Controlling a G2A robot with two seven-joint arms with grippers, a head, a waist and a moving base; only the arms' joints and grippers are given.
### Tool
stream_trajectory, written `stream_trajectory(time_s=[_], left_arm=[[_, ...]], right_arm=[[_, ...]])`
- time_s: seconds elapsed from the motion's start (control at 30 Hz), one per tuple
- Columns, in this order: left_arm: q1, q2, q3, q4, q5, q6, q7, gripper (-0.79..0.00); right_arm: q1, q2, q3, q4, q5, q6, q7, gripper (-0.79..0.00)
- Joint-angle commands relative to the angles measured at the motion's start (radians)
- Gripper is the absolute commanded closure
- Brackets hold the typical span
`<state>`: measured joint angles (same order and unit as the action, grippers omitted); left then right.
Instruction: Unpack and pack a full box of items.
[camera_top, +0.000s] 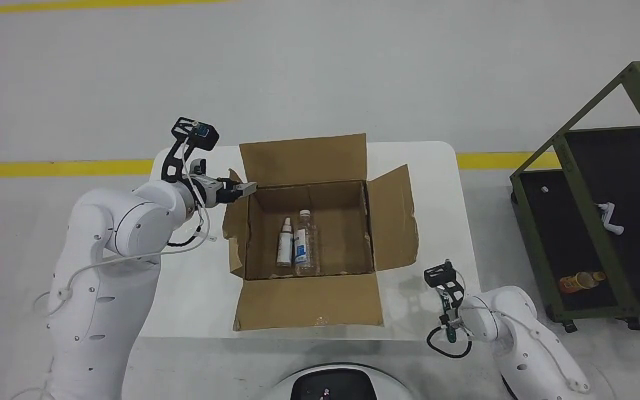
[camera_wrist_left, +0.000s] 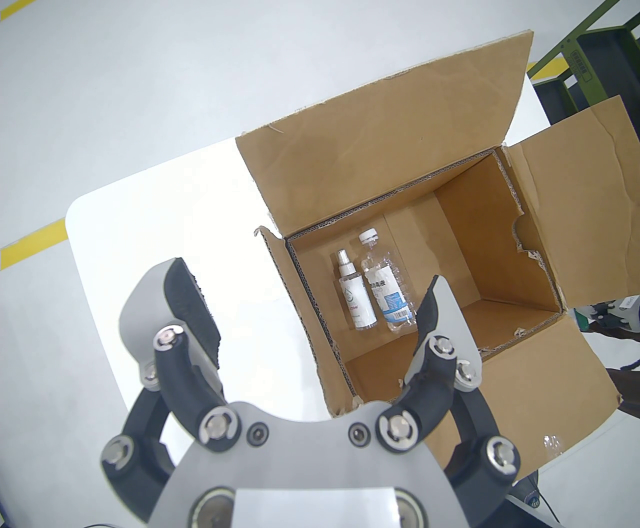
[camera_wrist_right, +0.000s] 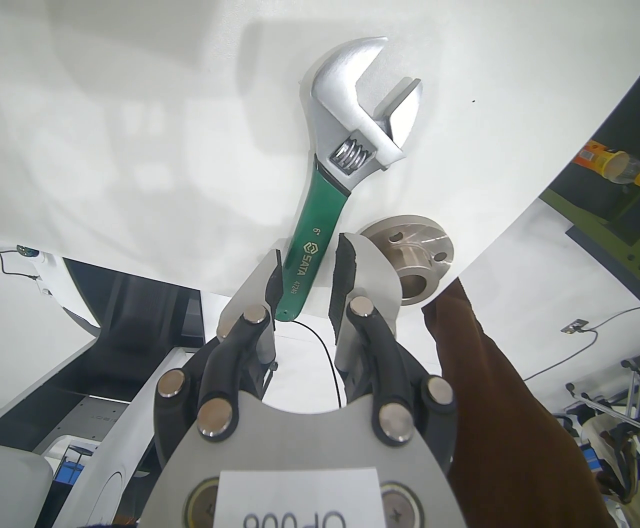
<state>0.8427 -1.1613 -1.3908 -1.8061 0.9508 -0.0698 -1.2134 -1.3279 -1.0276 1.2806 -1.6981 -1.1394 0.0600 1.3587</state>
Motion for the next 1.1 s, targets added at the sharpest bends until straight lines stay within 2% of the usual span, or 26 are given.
stream_trajectory(time_s=[0.0, 0.43, 1.07], left_arm=[[0.000, 0.000, 0.000, 0.000, 0.000, 0.000, 0.000, -0.785], [0.000, 0.000, 0.000, 0.000, 0.000, 0.000, 0.000, -0.785], [0.000, 0.000, 0.000, 0.000, 0.000, 0.000, 0.000, -0.785]], right_arm=[[0.002, -0.001, -0.001, 0.003, -0.004, 0.002, -0.003, -0.271], [-0.015, -0.005, -0.003, -0.006, -0.008, 0.015, -0.011, -0.249], [-0.016, -0.003, 0.041, -0.071, -0.011, 0.000, 0.003, -0.357]])
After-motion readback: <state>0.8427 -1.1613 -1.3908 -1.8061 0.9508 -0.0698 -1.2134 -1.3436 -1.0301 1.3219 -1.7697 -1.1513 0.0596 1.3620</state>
